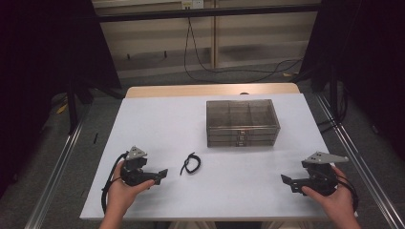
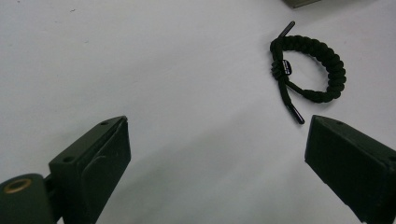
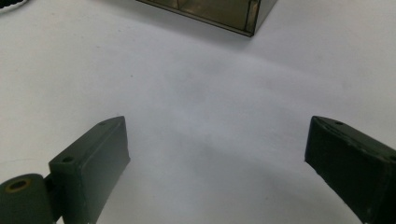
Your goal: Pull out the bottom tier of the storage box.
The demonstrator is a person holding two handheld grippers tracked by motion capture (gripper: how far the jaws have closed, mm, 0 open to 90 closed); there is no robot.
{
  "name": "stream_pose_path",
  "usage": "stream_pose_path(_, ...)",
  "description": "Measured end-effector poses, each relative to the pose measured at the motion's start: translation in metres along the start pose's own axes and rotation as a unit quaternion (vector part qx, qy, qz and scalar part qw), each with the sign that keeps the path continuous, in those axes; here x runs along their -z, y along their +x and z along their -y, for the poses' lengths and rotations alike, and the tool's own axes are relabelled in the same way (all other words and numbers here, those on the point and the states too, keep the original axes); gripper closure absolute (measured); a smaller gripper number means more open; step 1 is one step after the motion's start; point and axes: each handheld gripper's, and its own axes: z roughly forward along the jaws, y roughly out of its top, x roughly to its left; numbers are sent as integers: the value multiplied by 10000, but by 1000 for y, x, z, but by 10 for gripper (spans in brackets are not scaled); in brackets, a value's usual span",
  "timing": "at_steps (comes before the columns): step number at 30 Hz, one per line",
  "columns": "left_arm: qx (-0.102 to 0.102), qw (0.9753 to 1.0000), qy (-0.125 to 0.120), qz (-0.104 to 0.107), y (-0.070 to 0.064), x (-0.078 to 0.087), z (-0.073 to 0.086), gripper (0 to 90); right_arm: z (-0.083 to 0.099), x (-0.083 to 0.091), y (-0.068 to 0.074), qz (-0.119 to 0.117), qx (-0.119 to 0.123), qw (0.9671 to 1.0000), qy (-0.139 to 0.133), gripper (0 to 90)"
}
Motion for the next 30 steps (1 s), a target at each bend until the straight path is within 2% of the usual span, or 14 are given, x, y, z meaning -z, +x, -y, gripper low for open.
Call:
stream_pose_path(14,12,10000,-20,-12,3,4,2,70,-3,-7,3,71,89,9999,48,66)
stream_pose_path(20,18,10000,-10,-11,2,2,2,70,-5,-8,2,199,206,9996,35,68)
stream_pose_path(29,31,10000,15,6,3,1,3,70,-9,-8,-2,438,216,9988,14,71)
stream_pose_path(30,33,10000,19,4,3,1,3,69,-10,-10,-2,503,337,9982,51,71)
